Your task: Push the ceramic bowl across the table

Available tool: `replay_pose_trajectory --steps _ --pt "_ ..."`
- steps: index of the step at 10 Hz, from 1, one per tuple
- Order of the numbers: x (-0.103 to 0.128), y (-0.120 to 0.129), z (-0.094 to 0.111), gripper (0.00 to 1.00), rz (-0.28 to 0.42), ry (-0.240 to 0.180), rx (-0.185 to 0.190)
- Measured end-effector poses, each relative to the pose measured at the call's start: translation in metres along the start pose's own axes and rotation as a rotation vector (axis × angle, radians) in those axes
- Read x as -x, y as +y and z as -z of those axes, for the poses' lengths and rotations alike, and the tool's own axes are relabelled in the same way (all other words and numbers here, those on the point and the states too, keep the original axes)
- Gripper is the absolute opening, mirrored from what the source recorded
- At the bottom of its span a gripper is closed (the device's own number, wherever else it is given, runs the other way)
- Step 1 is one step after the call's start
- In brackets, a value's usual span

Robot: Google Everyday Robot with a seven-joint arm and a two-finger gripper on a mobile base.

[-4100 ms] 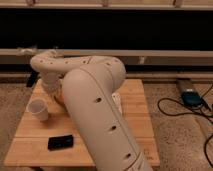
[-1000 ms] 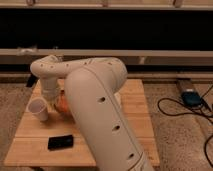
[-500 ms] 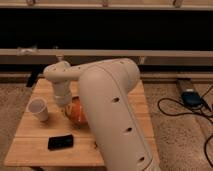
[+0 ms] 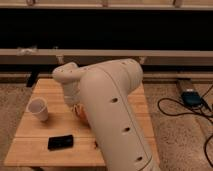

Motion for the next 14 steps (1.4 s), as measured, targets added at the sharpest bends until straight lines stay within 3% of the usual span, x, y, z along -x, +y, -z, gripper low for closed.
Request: replay_pose_trajectory --steps 1,3,5,6,8,9,14 --pt "0.009 -0.004 0.001 0.06 0.0 -0.012 -0.012" --pt "0.034 -0.009 0.007 0.28 0.011 -0.046 -0.032" --pt "0.05 0.0 0.01 0.48 0.04 -0.064 -0.024" --pt "0.052 0.004 0.009 0.6 0.055 -0.065 -0.013" --pt "0.051 0.007 0.007 0.75 0.07 -0.063 0.002" --pt "0.05 0.013 0.004 0.8 0.082 -0.062 0.013" --pt "0.047 0.013 0.004 0.8 0.094 -0.07 0.046"
